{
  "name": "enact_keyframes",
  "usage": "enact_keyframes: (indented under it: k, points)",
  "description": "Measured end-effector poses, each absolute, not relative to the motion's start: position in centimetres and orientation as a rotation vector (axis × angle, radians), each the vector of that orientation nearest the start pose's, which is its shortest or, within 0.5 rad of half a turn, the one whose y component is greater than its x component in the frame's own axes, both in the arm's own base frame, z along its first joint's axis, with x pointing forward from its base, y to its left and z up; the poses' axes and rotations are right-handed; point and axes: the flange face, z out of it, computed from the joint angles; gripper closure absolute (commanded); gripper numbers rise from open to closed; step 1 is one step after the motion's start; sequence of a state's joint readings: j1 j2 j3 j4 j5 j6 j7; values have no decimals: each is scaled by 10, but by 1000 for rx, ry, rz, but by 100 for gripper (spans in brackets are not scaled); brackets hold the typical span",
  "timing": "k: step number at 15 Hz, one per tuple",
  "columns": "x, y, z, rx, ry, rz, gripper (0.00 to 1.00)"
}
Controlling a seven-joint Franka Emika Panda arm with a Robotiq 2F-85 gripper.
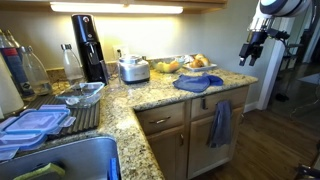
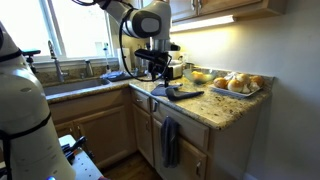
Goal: Pick up the blue towel on the right and hang it on the top right drawer
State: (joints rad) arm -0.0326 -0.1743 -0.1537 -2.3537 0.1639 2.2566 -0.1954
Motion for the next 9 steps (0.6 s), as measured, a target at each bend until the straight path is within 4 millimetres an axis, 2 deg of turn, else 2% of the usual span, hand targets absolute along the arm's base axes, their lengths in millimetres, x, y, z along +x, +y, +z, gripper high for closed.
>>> enact_keyframes:
  k: [3, 9]
  points:
    - [496, -85, 405, -2997, 173, -152, 0]
    - [498, -84, 404, -2998, 179, -148, 0]
